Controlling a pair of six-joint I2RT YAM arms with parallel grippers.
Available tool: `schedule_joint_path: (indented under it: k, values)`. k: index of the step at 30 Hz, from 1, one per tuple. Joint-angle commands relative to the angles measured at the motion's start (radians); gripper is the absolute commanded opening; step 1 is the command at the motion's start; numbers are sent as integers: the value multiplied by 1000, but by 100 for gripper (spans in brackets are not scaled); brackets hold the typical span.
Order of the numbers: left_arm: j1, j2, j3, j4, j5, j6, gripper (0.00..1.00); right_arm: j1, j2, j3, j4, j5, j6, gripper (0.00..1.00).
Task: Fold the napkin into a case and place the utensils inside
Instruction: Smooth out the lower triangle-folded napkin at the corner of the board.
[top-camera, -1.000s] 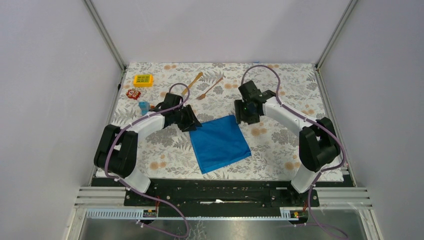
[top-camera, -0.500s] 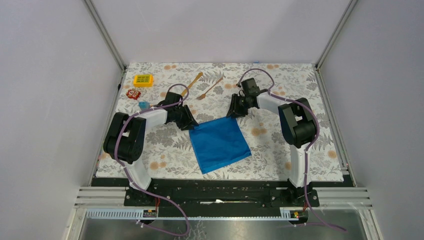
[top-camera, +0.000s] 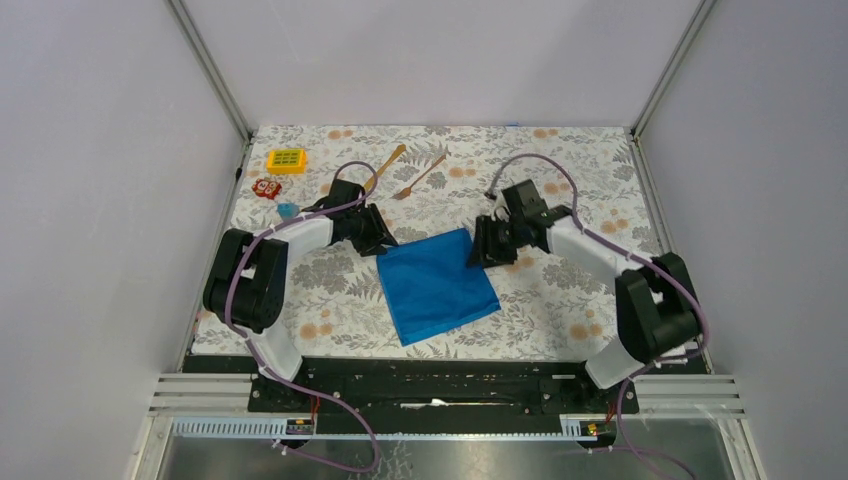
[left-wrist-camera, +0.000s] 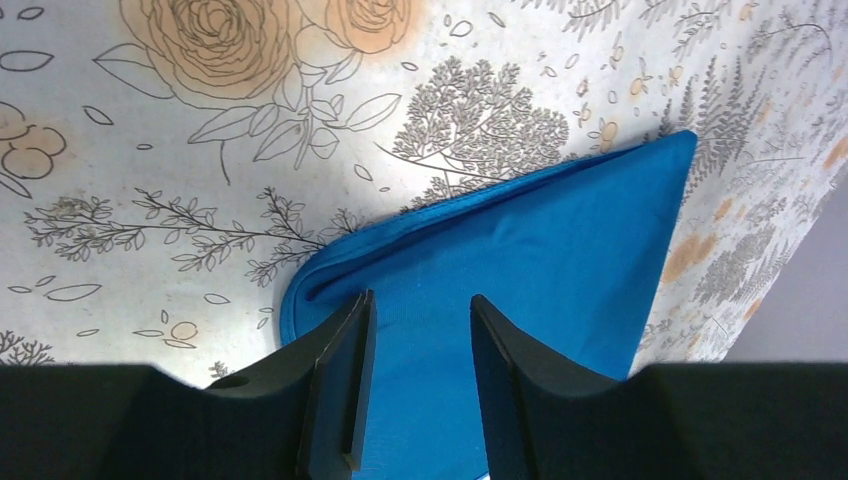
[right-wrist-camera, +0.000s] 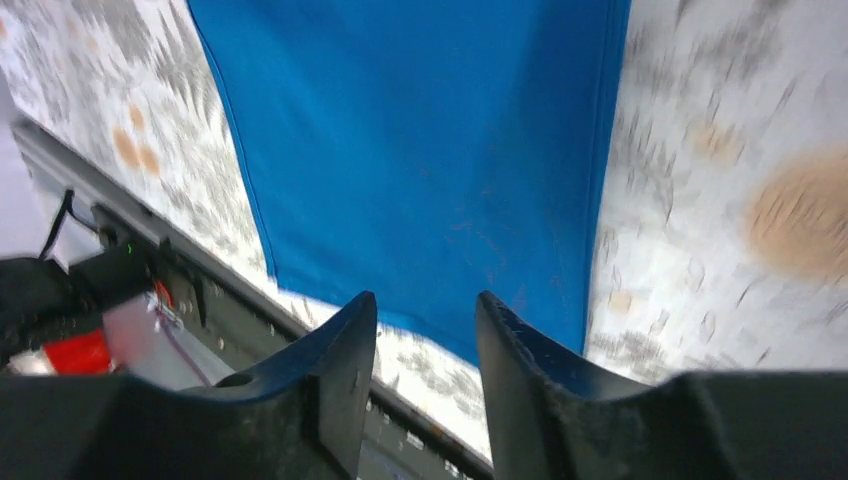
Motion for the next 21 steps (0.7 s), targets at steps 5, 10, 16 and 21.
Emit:
schedule_joint_path:
  k: [5, 10, 16, 21]
  values:
    - [3, -119, -19, 5, 49, 13, 48, 4, -133, -300, 46, -5, 65, 21]
    - [3, -224, -39, -31, 63, 29, 52, 5, -133, -380, 48, 106, 95, 19]
    - [3, -355, -36, -127, 27, 74, 56, 7, -202, -327, -126, 385, 147, 20]
    - [3, -423, -50, -158, 21, 86, 58, 88, -255, -164, -212, 413, 30, 40]
